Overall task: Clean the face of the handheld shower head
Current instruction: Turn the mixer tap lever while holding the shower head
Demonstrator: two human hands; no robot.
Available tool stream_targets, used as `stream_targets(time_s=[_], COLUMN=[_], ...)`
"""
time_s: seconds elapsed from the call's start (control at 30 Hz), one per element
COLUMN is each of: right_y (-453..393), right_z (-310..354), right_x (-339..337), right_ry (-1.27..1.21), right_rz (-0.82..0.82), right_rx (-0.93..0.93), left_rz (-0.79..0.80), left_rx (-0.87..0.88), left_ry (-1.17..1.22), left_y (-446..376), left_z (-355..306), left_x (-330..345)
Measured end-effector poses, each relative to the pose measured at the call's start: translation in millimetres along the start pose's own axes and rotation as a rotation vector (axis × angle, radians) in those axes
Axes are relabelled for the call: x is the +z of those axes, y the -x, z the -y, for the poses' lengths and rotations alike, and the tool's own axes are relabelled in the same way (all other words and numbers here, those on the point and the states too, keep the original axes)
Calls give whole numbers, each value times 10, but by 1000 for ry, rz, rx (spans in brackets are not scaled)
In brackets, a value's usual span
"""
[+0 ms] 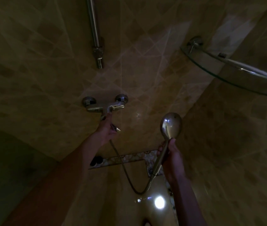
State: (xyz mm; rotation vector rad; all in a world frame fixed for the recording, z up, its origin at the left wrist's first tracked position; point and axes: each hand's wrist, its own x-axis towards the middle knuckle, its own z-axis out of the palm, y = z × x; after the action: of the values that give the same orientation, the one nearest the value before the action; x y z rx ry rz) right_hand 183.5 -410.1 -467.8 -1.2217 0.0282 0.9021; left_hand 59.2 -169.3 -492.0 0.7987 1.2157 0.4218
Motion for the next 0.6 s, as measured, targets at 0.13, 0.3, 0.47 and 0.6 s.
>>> stream_targets(time_s=[0.13, 0.3, 0.47, 0.6], right_y=[96, 191, 235, 293], right_z=[40, 142, 178, 176], right_x=[28, 116, 104, 41], right_ry=[21, 8, -43, -77], right_rz=[13, -3, -54, -71], right_rx=[28, 4, -17, -1], left_rz=[-5, -4, 18, 33], left_rx=[11, 19, -9, -16], left_ry=[-5, -78, -62, -78], left_y=[-38, 21, 38, 49], left_z=[-21, -45, -63, -72], left_x=[-6, 1, -10, -45])
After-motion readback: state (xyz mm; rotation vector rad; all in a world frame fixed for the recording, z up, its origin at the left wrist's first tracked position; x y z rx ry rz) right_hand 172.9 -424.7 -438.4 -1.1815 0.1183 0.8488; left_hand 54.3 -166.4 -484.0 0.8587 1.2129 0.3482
